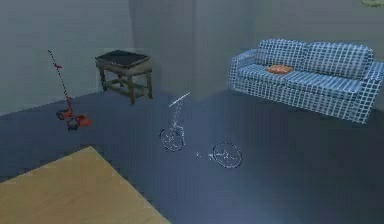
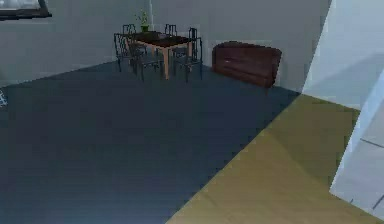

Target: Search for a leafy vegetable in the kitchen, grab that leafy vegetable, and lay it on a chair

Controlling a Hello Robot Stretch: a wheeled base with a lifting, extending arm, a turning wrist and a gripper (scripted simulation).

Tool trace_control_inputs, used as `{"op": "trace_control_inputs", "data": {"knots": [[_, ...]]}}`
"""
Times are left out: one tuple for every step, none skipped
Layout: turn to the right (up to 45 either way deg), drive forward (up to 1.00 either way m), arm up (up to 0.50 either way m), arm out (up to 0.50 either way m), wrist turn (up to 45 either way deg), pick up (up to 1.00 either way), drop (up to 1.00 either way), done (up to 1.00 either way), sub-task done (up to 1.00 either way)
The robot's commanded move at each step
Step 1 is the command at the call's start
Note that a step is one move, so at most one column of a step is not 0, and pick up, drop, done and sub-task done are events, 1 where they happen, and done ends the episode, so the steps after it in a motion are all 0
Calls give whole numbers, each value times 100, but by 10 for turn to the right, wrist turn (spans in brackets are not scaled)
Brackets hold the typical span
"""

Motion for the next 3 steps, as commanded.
{"op": "trace_control_inputs", "data": {"knots": [[450,0,0,0,0,0,0,0,0],[450,0,0,0,0,0,0,0,0],[240,0,0,0,0,0,0,0,0]]}}
